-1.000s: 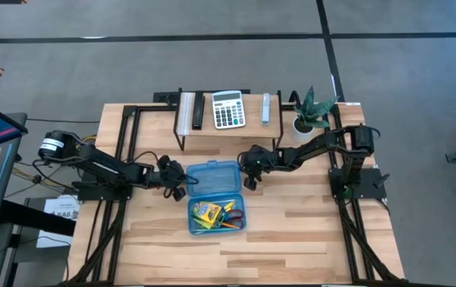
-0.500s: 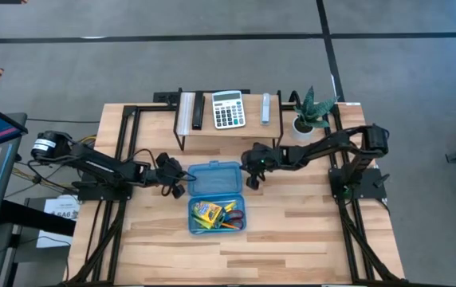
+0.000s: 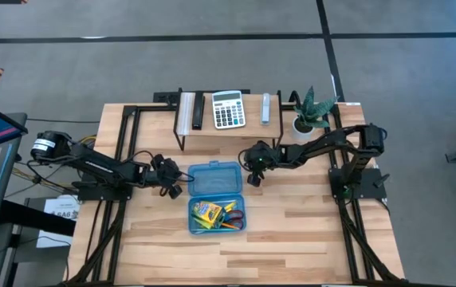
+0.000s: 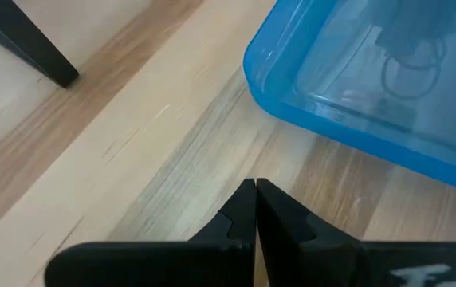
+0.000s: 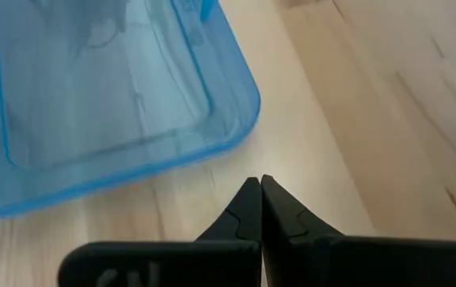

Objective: Pack school essentials
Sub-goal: Close the supply box

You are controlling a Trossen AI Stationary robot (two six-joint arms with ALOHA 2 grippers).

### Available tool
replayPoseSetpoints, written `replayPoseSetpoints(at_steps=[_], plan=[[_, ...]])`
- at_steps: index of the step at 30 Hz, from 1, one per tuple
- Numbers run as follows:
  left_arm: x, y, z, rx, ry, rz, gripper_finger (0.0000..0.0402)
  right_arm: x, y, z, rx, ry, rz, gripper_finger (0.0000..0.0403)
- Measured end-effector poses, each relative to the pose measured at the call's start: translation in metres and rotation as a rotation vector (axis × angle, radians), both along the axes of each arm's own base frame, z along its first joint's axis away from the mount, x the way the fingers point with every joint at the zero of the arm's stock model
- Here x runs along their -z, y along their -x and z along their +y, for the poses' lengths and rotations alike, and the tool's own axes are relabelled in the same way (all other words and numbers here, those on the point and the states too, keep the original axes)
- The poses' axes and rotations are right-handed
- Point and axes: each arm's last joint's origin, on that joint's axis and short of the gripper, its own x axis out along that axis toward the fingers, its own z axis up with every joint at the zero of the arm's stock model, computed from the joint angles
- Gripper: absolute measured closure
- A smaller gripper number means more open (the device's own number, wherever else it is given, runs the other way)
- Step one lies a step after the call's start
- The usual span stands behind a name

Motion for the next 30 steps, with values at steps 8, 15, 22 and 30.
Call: replayPoseSetpoints(at_steps=[8,15,22,30], plan=[[-0.001,-0.001,0.000,0.006,-0.004,-0.015,0.0401,0.019,-0.006,-0.002,0.005,-0.002,0.014,0.0395],[-0.001,-0.002,0.000,0.013,0.003,-0.020,0.0401,0.021,-0.008,-0.004,0.009,0.000,-0.005,0.0394],[-0.001,-0.001,0.000,0.021,0.003,-0.014,0.0401,0.022,-0.008,-0.004,0.009,-0.003,0.003,0.0394],[-0.001,-0.002,-0.001,0.033,0.002,-0.014,0.0401,0.022,-0.007,-0.004,0.008,-0.004,0.004,0.0394]])
